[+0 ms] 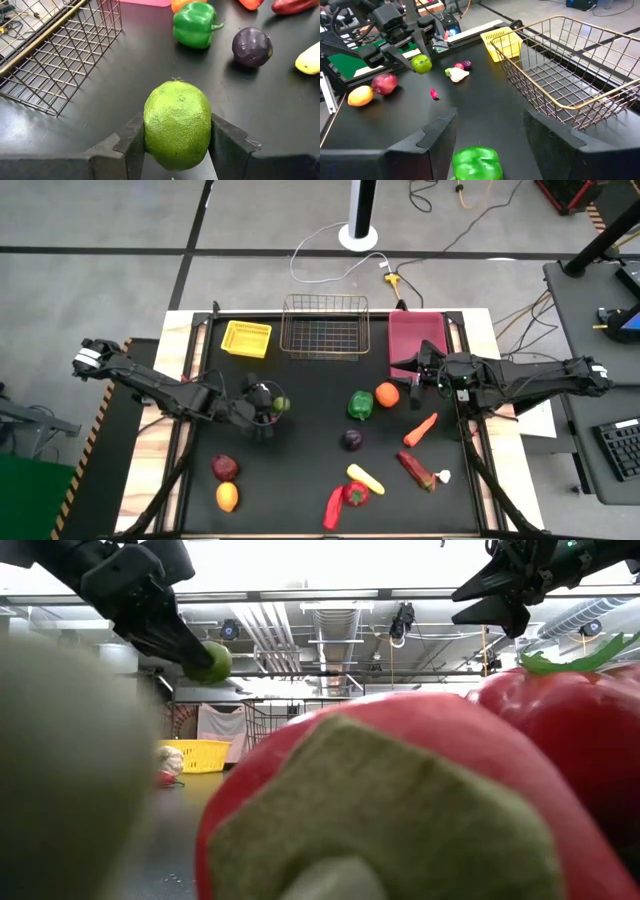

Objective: Sort produce into baskets
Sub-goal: Put the green lime into the gold wire basket

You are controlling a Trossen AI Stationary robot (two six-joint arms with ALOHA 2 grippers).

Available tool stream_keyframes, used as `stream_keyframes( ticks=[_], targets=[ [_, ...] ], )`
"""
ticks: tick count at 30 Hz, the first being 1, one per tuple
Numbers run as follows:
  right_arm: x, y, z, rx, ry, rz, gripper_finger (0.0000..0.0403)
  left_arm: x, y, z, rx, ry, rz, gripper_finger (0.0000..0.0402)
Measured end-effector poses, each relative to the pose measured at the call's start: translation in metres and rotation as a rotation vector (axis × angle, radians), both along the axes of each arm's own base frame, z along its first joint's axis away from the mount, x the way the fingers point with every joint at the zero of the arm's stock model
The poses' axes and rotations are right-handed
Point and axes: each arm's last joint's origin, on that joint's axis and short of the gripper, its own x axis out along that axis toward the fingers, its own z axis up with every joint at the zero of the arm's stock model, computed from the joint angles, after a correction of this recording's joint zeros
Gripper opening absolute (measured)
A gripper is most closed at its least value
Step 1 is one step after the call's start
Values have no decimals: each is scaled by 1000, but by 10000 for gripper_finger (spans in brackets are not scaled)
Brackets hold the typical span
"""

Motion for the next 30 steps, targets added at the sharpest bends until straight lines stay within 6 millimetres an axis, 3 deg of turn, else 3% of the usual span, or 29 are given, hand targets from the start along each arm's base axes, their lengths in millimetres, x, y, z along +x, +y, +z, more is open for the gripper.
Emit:
stream_keyframes(
  ticks=[11,21,30],
  targets=[
    [0,0,0,0,0,0,219,6,0,7,42,-61,-6,160],
    [0,0,0,0,0,0,219,22,7,43,179,-78,-51,160],
    [0,0,0,0,1,0,219,28,17,63,256,-36,-59,160]
  ],
)
